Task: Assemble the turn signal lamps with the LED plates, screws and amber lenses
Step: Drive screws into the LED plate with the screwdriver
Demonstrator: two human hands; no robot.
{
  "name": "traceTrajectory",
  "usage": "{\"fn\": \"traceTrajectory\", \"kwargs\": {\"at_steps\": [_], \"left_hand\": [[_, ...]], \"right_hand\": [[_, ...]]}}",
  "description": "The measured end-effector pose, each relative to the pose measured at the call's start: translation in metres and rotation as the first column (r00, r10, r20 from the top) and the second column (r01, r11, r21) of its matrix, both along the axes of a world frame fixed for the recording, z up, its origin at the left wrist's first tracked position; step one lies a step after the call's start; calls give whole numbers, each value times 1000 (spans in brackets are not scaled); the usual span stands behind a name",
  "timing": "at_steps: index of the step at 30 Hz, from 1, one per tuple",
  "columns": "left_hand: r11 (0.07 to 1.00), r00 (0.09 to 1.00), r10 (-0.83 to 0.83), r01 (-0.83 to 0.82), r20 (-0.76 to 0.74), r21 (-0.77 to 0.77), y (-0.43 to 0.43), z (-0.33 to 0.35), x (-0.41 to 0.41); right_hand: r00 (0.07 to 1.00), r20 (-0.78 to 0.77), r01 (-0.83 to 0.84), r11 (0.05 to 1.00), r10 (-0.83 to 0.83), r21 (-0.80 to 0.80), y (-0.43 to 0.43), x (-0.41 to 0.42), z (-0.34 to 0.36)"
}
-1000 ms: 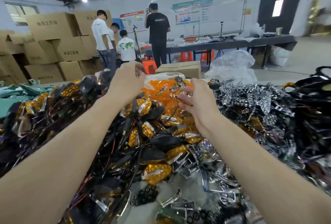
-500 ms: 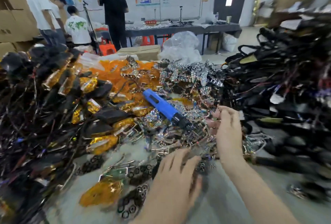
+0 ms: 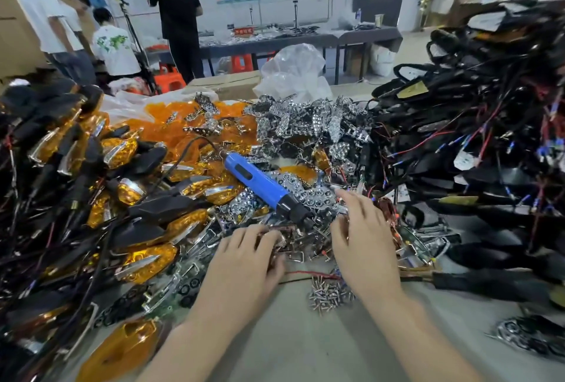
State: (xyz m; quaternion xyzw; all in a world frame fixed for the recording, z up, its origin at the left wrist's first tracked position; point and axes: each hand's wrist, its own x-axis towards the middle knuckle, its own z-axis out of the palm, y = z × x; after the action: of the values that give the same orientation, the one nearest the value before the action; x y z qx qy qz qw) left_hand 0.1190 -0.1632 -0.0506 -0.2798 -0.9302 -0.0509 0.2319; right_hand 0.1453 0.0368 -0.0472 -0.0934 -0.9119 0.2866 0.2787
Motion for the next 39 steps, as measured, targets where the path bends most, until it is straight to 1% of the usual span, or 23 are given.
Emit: {"fn": "traceTrajectory", "kwargs": {"at_steps": [3, 5, 7, 10, 12, 13, 15, 16, 20, 21, 23, 25, 29, 31, 34, 37, 39], "left_hand": [[1000, 998, 22, -21, -65, 17, 8, -2, -2], [997, 994, 66, -64, -84, 32, 18, -2, -2], [993, 992, 110, -106, -69, 59, 27, -2, -2], [984, 990, 139, -137, -8, 118, 31, -5, -1], [982, 992, 125, -124, -2, 140, 30, -8, 0], [983, 993, 115, -113, -2, 144, 28, -10, 1], [984, 995, 102, -101, -1, 148, 26, -11, 0], [983, 995, 100, -99, 2, 152, 26, -11, 0], [983, 996, 82, -84, 19, 161, 25, -11, -2], [983, 997, 77, -80, 24, 163, 24, -11, -2], [983, 997, 76, -80, 31, 168, 24, -11, -2], [982, 996, 77, -82, 32, 172, 24, -10, -3], [981, 997, 70, -74, 27, 180, 23, -10, -3], [980, 998, 66, -68, 17, 188, 22, -9, -2], [976, 997, 67, -71, 27, 205, 21, -5, -1], [972, 997, 60, -72, 57, 224, 21, -1, 1], [968, 997, 54, -65, 55, 242, 21, 3, 3]], "right_hand": [[1000, 0, -9, 1000, 9, 30, 1, -7, 5], [1000, 3, -11, 998, 11, 62, 4, -16, 9], [997, 63, -43, 997, 39, 68, 6, -26, 11], [989, 137, -71, 994, 59, 85, 7, -34, 7], [989, 135, -69, 992, 54, 107, 7, -33, 3], [991, 120, -65, 994, 54, 92, 8, -33, 2], [996, 66, -58, 998, 57, 10, 9, -32, 2], [998, 25, -58, 997, 59, -60, 9, -32, 3], [991, -134, -45, 940, -1, -339, 13, -32, 13], [987, -157, -49, 909, -19, -415, 14, -33, 15], [978, -204, -85, 816, -41, -572, 18, -34, 19], [968, -243, -119, 724, -69, -680, 21, -34, 22], [957, -280, -165, 641, -81, -750, 23, -33, 23], [955, -290, -192, 621, -59, -760, 21, -33, 22], [952, -307, -226, 625, -23, -747, 16, -31, 22], [959, -285, -216, 681, 11, -700, 12, -27, 20], [961, -277, -211, 691, 17, -691, 10, -23, 20]]}}
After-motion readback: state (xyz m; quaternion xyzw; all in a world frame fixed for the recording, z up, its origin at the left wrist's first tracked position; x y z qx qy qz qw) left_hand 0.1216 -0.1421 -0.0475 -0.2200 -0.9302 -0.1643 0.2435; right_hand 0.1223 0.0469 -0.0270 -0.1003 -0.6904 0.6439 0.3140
